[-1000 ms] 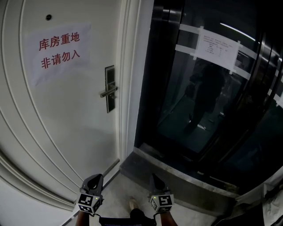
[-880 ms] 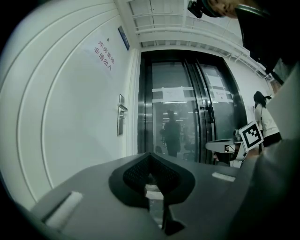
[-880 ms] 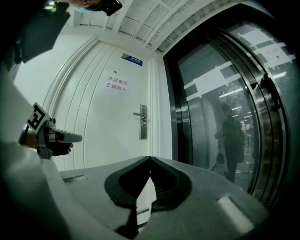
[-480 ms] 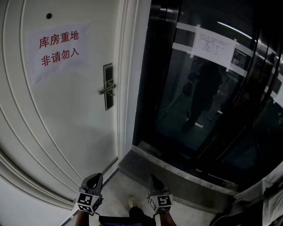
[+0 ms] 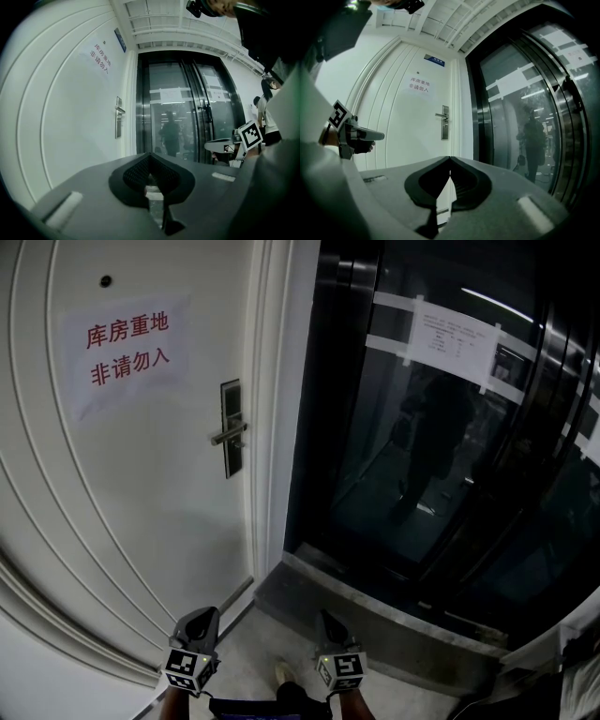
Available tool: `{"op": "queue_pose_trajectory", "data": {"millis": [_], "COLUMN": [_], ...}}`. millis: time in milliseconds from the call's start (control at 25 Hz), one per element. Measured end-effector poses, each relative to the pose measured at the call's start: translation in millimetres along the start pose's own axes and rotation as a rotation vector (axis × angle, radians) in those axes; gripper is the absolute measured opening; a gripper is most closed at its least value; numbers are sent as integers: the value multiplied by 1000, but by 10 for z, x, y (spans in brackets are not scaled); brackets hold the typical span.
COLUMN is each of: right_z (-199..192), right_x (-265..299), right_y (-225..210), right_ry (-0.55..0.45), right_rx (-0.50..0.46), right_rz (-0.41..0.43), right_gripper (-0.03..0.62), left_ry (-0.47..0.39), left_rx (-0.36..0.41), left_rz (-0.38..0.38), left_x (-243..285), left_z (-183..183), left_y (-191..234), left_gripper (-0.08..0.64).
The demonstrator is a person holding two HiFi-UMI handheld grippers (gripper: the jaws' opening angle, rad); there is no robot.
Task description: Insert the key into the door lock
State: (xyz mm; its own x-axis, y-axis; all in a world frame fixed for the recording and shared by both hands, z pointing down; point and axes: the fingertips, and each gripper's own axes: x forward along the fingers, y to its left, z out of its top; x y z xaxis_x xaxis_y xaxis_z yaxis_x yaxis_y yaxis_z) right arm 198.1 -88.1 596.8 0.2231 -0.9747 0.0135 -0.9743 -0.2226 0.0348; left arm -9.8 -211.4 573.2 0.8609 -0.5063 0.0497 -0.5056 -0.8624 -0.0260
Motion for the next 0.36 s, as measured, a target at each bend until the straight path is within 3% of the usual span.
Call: {"op": "queue_pose_trajectory", "data": {"millis": [360], "right_z": [-11], "right_x": [12], "right_y": [27], "right_ry": [8], "right_rx": [31], "right_rz": [4], "right_gripper": [2], "left_ry": [6], "left_rx": [4], "left_rz": [1], "left_x": [1], "left_z": [-17], "left_y": [-12], "left_gripper": [2]}}
